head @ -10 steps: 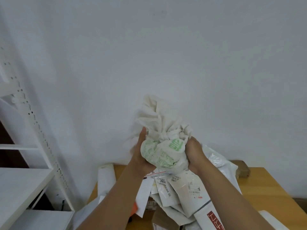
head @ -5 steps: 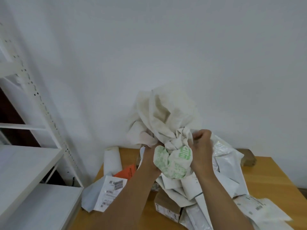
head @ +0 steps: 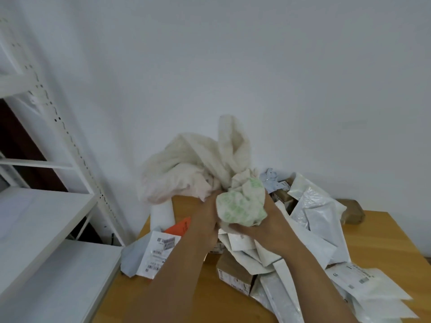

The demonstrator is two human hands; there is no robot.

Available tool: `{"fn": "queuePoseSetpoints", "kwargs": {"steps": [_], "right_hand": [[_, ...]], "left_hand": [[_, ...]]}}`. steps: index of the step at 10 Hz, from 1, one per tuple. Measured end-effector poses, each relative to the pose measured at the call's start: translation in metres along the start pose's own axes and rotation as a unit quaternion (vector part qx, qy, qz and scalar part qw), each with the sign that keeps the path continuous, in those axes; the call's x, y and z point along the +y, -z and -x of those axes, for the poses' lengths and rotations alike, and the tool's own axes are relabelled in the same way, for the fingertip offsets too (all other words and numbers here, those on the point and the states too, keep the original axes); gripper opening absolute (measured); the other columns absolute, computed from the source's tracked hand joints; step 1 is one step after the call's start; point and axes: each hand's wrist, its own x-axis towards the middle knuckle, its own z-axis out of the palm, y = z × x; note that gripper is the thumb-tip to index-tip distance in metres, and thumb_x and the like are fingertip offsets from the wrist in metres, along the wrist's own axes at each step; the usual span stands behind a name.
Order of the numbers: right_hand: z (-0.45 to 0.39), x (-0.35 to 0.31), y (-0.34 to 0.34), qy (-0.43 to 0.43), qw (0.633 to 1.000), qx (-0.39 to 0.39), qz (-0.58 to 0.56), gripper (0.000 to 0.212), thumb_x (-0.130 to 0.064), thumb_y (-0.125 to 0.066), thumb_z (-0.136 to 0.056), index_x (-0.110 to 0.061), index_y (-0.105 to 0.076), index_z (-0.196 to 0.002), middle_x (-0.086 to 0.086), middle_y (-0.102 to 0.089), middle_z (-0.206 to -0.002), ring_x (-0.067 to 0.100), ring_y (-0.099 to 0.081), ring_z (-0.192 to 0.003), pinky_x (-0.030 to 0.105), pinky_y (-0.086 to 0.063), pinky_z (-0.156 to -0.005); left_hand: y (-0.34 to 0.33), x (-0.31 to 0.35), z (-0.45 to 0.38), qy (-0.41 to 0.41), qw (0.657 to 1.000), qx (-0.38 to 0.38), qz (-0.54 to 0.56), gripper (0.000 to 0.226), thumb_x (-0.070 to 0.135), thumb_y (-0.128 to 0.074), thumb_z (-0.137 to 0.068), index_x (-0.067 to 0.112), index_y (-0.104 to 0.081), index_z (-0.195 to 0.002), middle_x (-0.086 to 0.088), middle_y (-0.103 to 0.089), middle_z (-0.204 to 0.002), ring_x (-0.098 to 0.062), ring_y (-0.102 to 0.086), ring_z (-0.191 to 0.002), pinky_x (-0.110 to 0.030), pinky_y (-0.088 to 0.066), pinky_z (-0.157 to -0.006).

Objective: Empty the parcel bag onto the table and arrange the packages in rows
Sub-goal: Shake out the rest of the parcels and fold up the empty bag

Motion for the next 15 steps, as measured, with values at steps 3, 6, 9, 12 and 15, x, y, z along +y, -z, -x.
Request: {"fn": "queuePoseSetpoints", "kwargs": {"steps": [3,6,9,12,15], "right_hand": [[0.004,0.019,0.018,-0.154,0.87,0.152,-0.443,0.064,-0.006,-0.068,-0.066,-0.01,-0.059,-0.129,0.007,-0.07,-0.118,0.026,-0.067,-0.107,0.037,-0.058,-0.078],[-0.013,0.006,0.0,-0.259,0.816,0.022,-0.516,0.06,-0.022,-0.087,-0.03,-0.01,-0.074,-0.088,0.01,-0.071,-0.088,0.029,-0.071,-0.077,0.036,-0.059,-0.066],[-0.046,-0.055,-0.081,-0.277,0.858,-0.128,-0.412,0.066,-0.02,-0.088,-0.004,-0.006,-0.077,-0.068,0.012,-0.07,-0.071,0.027,-0.07,-0.063,0.029,-0.057,-0.057],[-0.066,-0.092,-0.122,-0.162,0.933,-0.2,-0.25,0.039,0.002,-0.07,-0.039,-0.015,-0.081,-0.073,0.003,-0.076,-0.085,0.015,-0.073,-0.078,0.025,-0.058,-0.064],[-0.065,-0.087,-0.145,-0.168,0.951,-0.227,-0.128,0.064,-0.013,-0.078,-0.04,-0.015,-0.071,-0.104,0.0,-0.075,-0.106,0.016,-0.069,-0.101,0.024,-0.055,-0.079]], "left_hand": [[0.031,0.015,0.005,-0.215,0.957,0.033,-0.191,0.06,0.08,-0.053,-0.072,0.05,-0.053,-0.124,0.004,-0.051,-0.129,-0.024,-0.047,-0.126,-0.045,-0.04,-0.106],[0.105,0.042,-0.016,-0.478,0.541,0.035,-0.691,0.121,0.098,-0.041,-0.057,0.036,-0.002,-0.154,-0.008,0.001,-0.163,-0.035,0.007,-0.149,-0.066,-0.008,-0.115],[0.158,0.122,0.006,-0.348,0.543,-0.158,-0.747,0.141,0.082,-0.071,-0.05,0.03,0.011,-0.152,0.009,-0.012,-0.161,-0.011,-0.017,-0.145,-0.038,-0.01,-0.119],[0.229,0.112,0.0,-0.238,0.675,-0.196,-0.67,0.068,0.044,-0.071,-0.082,0.019,-0.046,-0.14,0.002,-0.043,-0.145,-0.016,-0.042,-0.132,-0.028,-0.032,-0.111],[0.261,0.089,-0.03,-0.182,0.745,-0.203,-0.608,0.047,0.026,-0.06,-0.095,0.018,-0.047,-0.139,0.0,-0.049,-0.138,-0.016,-0.046,-0.129,-0.022,-0.03,-0.107]]}}
